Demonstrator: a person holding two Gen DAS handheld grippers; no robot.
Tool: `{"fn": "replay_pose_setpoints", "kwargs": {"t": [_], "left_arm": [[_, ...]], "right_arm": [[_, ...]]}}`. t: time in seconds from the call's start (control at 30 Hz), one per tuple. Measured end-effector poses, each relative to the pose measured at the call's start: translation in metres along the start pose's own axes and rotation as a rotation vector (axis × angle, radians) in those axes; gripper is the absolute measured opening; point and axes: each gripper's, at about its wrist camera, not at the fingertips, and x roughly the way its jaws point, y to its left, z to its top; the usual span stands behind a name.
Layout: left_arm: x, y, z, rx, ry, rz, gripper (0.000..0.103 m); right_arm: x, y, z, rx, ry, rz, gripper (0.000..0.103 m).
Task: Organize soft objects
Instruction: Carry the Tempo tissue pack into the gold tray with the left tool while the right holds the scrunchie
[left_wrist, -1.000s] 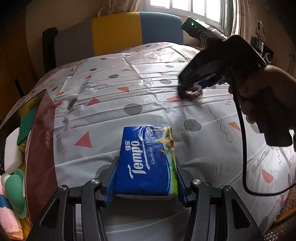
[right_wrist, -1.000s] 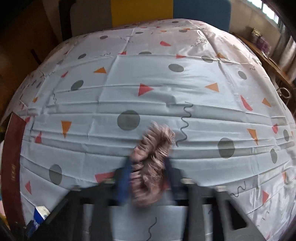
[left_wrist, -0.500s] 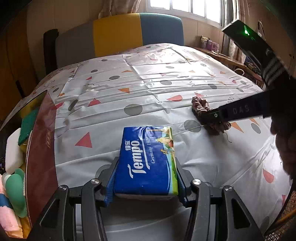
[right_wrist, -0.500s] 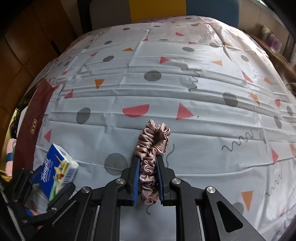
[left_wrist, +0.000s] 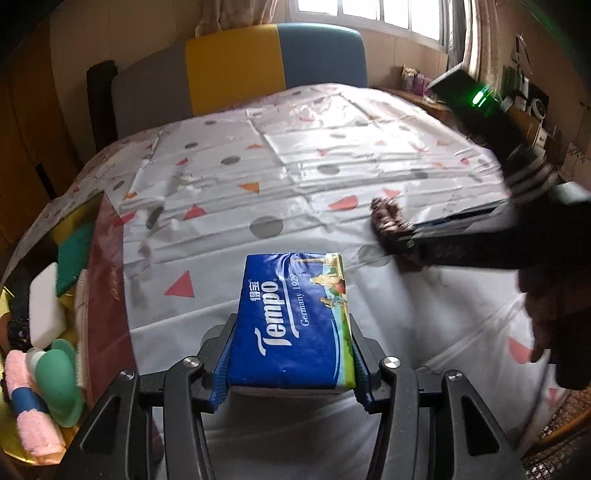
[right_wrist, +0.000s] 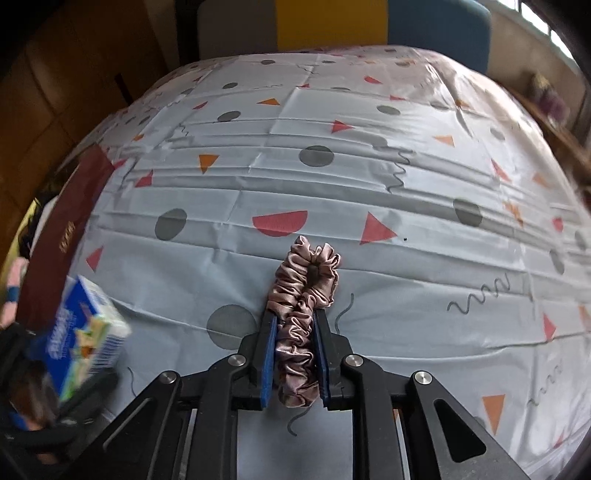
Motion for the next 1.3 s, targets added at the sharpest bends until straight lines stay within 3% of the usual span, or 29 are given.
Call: {"fn": "replay_pose_setpoints", "kwargs": {"t": [0.3,0.53,1.3], "left_arm": [[-0.058,0.012,0.016,-0.067,-0.099,-0.031,0.053],[-0.084,0.021,0.019,-0.100,-0.125,-0.045,0.053],[-0.106,0.071,0.001,-0.217,-0.138,-0.009,0.053]], "right_arm": [[0.000,-0.001,-0.001,-0.018,-0.017,0.000,0.019],[0.000,0.000,-0.001,-0.022,-0.038,0.011,0.019],[0.000,0.004,-0.001,-0.053,-0.056,-0.024,0.019]]}}
